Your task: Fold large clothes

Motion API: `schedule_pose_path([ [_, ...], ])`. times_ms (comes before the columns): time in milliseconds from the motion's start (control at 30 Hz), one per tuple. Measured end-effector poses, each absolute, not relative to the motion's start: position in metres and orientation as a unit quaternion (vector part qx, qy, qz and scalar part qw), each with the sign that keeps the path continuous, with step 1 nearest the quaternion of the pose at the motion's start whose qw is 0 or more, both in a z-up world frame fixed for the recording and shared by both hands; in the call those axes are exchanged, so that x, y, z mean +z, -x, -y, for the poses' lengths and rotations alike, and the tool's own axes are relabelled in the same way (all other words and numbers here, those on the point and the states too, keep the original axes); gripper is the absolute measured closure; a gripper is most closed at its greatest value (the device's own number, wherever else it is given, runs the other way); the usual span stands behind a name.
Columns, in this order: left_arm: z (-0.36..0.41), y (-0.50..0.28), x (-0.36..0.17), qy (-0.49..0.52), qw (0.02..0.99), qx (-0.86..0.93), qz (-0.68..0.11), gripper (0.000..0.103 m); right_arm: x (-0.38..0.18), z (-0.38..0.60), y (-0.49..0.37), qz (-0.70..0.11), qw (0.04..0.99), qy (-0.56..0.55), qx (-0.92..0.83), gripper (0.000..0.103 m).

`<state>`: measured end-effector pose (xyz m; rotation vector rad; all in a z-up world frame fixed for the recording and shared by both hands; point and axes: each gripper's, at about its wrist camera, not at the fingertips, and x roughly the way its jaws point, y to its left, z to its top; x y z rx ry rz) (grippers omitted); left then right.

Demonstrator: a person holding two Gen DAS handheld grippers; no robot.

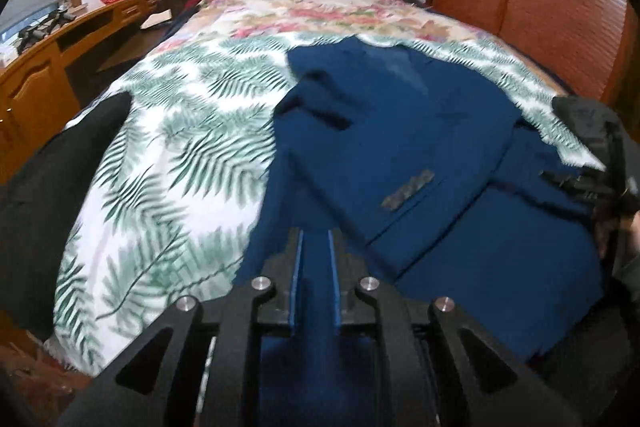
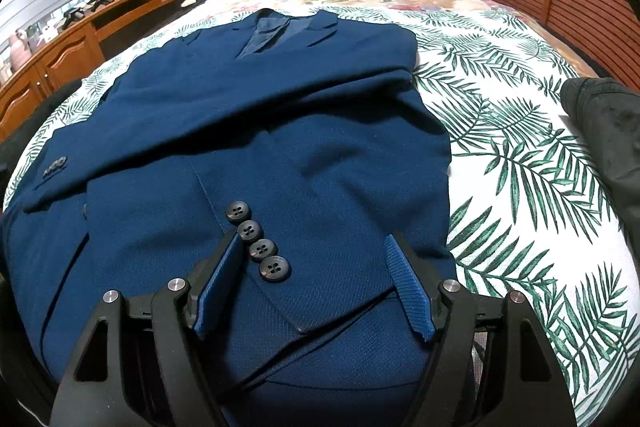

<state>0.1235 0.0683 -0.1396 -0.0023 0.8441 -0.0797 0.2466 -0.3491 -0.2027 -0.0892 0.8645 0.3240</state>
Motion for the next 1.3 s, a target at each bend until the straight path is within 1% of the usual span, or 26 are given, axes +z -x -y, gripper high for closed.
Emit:
schedule_pose_path([
  [200,-0.093,-0.106,-0.159,0.005,0.903,-0.019,-0.429,0.094,-0.203,0.349,-0.247,-0.417,0.895,0.043,0.156,0.028],
  [400,-0.101,-0.101,-0.168,0.005,0.900,-0.009,-0.436,0.094,-0.201,0.349,-0.247,-0.419,0.893,0.047,0.156,0.028],
  [633,-0.102,-0.105,-0.174,-0.002,0.899,-0.009,-0.437,0.092,-0.178,0.354,-0.216,-0.407,0.894,0.087,0.164,0.028],
  [667,-0.102,-0.107,-0.175,-0.005,0.899,-0.008,-0.437,0.091,-0.176,0.355,-0.208,-0.404,0.895,0.091,0.164,0.028],
  [700,-0.101,-0.108,-0.175,-0.010,0.900,-0.004,-0.436,0.086,-0.172,0.362,-0.197,-0.399,0.897,0.101,0.162,0.028],
  [767,-0.099,-0.111,-0.176,-0.017,0.900,0.003,-0.435,0.081,-0.170,0.371,-0.182,-0.394,0.899,0.116,0.151,0.028],
  [1100,-0.106,-0.119,-0.181,-0.010,0.904,0.003,-0.428,0.070,-0.182,0.427,-0.127,-0.441,0.882,0.122,0.112,0.028],
  [1233,-0.107,-0.117,-0.181,-0.011,0.905,0.000,-0.425,0.069,-0.190,0.427,-0.120,-0.446,0.881,0.111,0.110,0.029],
  [1300,-0.109,-0.115,-0.180,-0.004,0.905,-0.003,-0.426,0.069,-0.190,0.422,-0.120,-0.446,0.881,0.104,0.123,0.036],
])
